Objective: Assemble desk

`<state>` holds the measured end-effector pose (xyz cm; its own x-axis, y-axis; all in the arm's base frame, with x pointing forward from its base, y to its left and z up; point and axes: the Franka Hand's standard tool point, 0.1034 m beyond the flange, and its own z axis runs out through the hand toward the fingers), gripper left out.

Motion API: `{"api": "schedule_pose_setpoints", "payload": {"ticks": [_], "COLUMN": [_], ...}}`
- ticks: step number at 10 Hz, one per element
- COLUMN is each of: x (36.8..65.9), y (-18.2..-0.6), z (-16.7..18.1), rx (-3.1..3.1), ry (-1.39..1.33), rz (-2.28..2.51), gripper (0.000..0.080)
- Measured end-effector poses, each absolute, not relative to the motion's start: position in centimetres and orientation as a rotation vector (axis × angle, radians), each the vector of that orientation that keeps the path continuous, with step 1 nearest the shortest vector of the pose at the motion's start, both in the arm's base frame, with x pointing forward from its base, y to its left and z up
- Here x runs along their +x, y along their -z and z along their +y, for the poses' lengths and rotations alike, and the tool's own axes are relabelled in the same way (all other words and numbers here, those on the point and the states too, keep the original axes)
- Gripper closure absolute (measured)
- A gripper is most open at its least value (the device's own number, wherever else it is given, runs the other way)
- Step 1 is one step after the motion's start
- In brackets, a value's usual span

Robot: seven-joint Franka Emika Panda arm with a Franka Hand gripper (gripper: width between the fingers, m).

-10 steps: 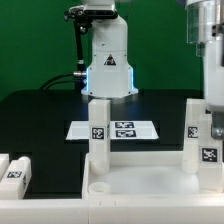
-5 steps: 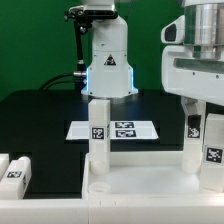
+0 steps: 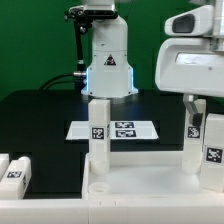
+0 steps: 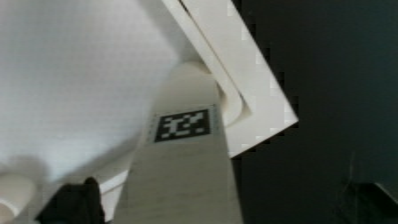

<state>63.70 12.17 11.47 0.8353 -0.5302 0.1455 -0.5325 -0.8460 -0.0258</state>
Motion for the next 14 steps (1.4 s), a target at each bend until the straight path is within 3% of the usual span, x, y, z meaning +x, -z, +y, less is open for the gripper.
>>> {"api": "schedule_pose_setpoints", "payload": {"ticks": [1, 2, 3, 11, 12, 13, 14], "x": [63.7, 63.7, 63.7, 63.8, 63.8, 63.7, 63.7], "y": [-11.5, -11.5, -11.4, -11.3, -11.2, -11.2, -11.2], "z": [12.1, 12.1, 12.0, 12.7, 12.7, 12.7, 12.6], "rx": [2.985, 2.979, 2.964, 1.965, 1.98, 2.041, 2.194], "ry": [-0.231, -0.231, -0.23, -0.172, -0.17, -0.17, -0.17], "rz": [-0.902, -0.926, -0.978, -2.563, -2.553, -2.494, -2.335], "gripper": [0.0248, 0.0412, 0.0515, 0.0515, 0.0433, 0.0433, 0.0294]}}
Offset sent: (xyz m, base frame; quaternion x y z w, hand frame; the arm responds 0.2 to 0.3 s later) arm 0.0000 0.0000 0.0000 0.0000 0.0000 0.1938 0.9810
